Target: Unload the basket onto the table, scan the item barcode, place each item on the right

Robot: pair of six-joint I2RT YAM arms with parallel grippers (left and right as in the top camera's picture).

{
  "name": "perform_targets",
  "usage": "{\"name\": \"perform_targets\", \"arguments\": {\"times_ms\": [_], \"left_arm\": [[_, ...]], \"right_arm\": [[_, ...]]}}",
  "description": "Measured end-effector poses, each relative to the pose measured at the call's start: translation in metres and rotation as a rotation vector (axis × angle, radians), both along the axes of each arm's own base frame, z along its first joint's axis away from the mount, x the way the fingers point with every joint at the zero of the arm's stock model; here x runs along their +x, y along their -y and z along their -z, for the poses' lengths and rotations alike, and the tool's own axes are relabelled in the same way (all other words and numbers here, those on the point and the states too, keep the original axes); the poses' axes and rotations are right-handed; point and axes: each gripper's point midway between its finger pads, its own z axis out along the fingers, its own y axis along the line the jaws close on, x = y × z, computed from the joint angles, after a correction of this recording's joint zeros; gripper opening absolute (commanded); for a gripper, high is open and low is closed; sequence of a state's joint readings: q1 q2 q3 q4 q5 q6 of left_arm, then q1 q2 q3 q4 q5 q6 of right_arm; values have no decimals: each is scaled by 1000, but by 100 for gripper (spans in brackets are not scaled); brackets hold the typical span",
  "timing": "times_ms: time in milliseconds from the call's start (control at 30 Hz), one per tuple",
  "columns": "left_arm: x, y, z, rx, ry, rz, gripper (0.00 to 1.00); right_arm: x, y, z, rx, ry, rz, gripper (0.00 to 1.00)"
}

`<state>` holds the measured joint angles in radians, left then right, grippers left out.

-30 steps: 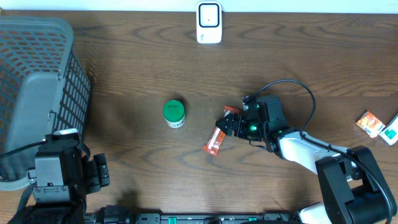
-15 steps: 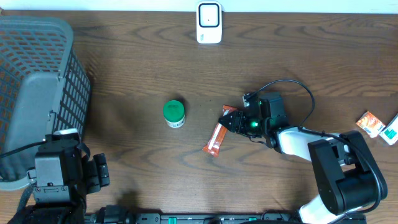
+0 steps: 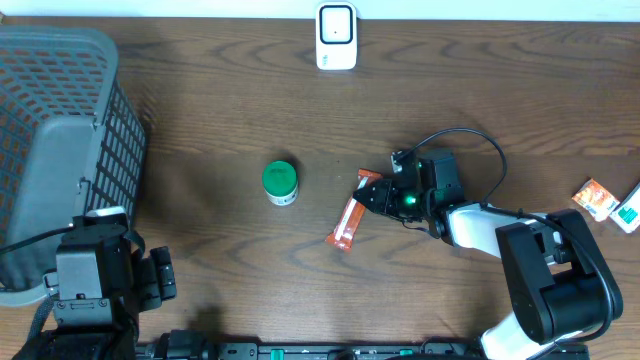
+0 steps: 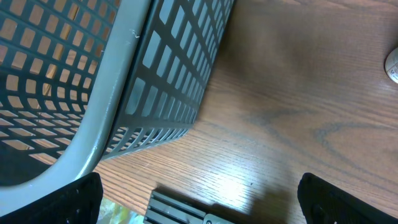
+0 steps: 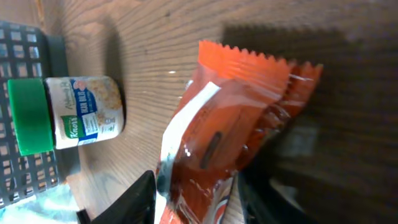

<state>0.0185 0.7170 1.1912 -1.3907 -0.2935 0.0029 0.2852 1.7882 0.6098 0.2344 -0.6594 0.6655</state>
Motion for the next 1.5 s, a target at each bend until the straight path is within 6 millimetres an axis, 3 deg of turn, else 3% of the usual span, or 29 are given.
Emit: {"name": "perform_targets", "arguments": {"times_ms": [100,500,733,800,867,1033,1133,1333,1500], "left_arm": [[0,0,0,0,0,0,98],[0,0,0,0,0,0,98],[0,0,0,0,0,0,98],[0,0,0,0,0,0,98],[0,0,0,0,0,0,98],[0,0,0,0,-1,0,98],[0,0,0,0,0,0,98],[0,0,0,0,0,0,98],[0,0,0,0,0,0,98]], "right_arm": [[-1,4,5,-23,-17,17,1],[-3,-2,6,31,3,-11,1],[-32,7,-5,5,-47,-25,1],[-38,10,-18,-4,-26,-22,1],[-40,12,-45,-2,28,-20,1],[-54,17,-127,49,226,-14,1],[-71,22,-152,65,274,-9,1],[-98,29,-170,81,289,-1,1],[-101,29,-177,99,304,1,1]]}}
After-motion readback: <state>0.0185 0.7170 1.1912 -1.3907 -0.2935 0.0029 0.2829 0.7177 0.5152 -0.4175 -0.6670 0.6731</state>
